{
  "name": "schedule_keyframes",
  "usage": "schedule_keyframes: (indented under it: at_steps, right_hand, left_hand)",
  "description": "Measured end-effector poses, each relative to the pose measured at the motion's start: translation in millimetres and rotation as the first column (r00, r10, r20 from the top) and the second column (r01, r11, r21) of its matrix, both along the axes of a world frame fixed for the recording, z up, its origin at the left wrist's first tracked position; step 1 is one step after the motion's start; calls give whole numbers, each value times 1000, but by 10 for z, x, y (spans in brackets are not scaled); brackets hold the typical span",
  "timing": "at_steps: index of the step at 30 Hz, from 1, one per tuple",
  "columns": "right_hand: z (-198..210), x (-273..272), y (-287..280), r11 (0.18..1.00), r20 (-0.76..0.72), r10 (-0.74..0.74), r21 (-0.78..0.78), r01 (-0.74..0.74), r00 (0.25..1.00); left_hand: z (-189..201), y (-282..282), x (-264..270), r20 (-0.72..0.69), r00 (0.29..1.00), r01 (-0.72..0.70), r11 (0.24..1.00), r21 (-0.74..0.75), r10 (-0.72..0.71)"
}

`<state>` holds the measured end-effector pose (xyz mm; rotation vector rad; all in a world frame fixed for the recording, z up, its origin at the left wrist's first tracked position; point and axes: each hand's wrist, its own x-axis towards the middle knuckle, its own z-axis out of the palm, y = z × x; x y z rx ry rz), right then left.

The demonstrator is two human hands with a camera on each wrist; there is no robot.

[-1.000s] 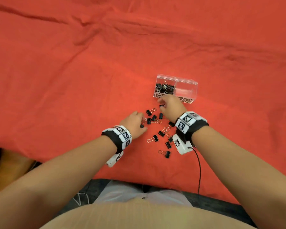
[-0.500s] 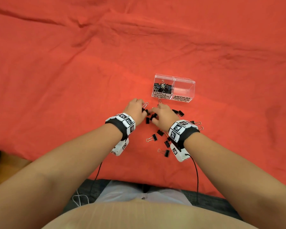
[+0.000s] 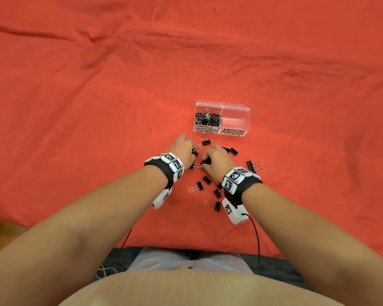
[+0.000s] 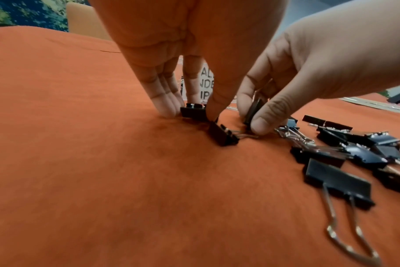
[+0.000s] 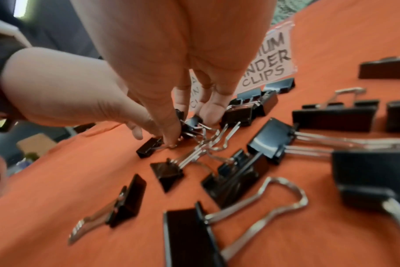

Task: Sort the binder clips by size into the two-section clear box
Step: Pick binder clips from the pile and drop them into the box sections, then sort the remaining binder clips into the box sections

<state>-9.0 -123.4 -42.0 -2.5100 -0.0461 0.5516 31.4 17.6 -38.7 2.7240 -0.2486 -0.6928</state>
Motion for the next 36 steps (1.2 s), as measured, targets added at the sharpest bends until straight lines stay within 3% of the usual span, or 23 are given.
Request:
schedule_keyframes:
  at_steps: [6, 13, 16, 23, 30, 36]
  right_hand:
    - [72, 13, -108, 997, -15, -38, 66, 39, 999]
    - [648, 564, -504, 937, 141, -323, 184, 296, 936]
    - [696, 794, -675, 910, 188, -403, 181, 372, 896]
    - [482, 856, -734, 937, 193, -346, 113, 330, 918]
    - [430, 547, -981, 905, 222, -421, 169, 390, 880]
    - [251, 107, -1152, 930, 77, -368, 42, 366, 926]
  left_hand:
    - [15, -121, -45, -16, 998, -56, 998, -6, 56]
    - [33, -158, -58, 38, 999, -13, 999, 45, 11]
    - [54, -164, -54, 39, 999, 20, 999, 49, -22]
    - [119, -153, -84, 31, 998, 60, 998, 22, -61]
    - [370, -432, 80, 159, 984, 108, 975, -195, -77]
    - [552, -851, 474, 215, 970, 164, 963, -214, -117]
